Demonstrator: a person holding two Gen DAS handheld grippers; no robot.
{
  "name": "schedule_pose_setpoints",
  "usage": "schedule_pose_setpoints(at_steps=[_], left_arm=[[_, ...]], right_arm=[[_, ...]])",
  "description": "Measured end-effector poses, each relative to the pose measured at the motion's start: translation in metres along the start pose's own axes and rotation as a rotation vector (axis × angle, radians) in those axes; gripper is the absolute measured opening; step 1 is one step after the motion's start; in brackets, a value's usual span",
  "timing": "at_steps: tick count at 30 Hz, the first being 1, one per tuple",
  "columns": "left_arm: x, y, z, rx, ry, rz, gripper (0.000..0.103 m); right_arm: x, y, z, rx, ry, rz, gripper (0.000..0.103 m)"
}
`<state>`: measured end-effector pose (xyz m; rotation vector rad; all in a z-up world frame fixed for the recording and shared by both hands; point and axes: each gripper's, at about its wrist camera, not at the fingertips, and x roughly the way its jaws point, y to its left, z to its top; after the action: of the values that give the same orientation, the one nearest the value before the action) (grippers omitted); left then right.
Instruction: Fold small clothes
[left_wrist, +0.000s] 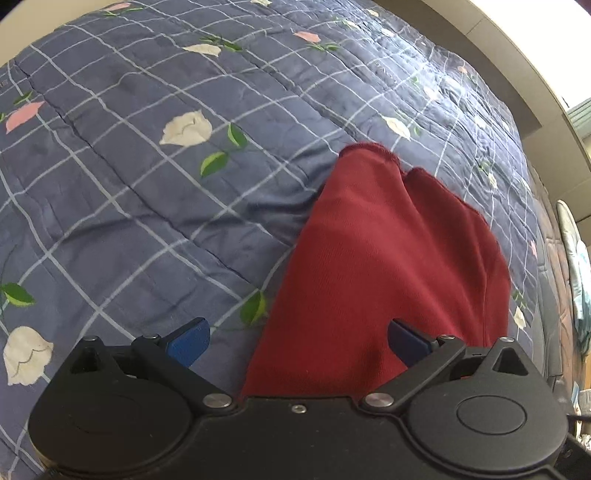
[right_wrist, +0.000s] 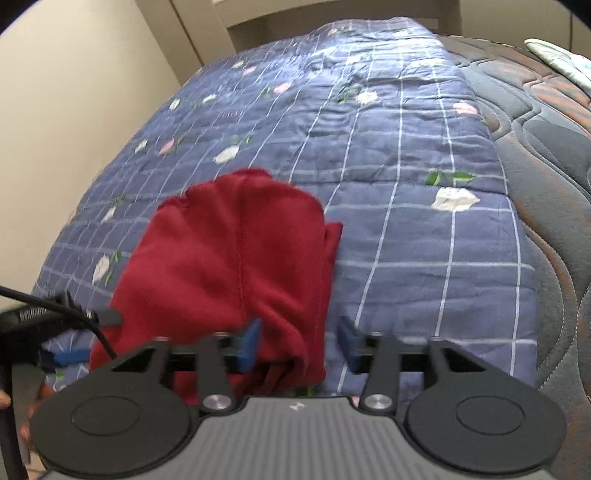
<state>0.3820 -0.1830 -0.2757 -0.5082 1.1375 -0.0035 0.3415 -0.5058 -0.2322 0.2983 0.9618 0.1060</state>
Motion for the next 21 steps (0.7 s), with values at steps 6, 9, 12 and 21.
schedule_pose_setpoints(at_steps=[6, 9, 12, 21], left_arm=[[0.005, -0.007, -0.001, 0.022, 0.015, -0.001, 0.102], [0.004, -0.013, 0.002, 0.045, 0.01, 0.008, 0.102], [0.003, -0.019, 0.01, 0.066, -0.006, 0.016, 0.102], [0.002, -0.031, 0.034, 0.118, -0.028, 0.051, 0.102]], right_arm=[[0.024, -0.006, 0.024, 0.102, -0.025, 0.018, 0.082], [0.037, -0.003, 0.033, 0.104, -0.026, 0.031, 0.088], [0.049, 0.001, 0.037, 0.082, -0.01, 0.036, 0.088], [0.062, -0.007, 0.029, 0.089, 0.035, -0.031, 0.096]])
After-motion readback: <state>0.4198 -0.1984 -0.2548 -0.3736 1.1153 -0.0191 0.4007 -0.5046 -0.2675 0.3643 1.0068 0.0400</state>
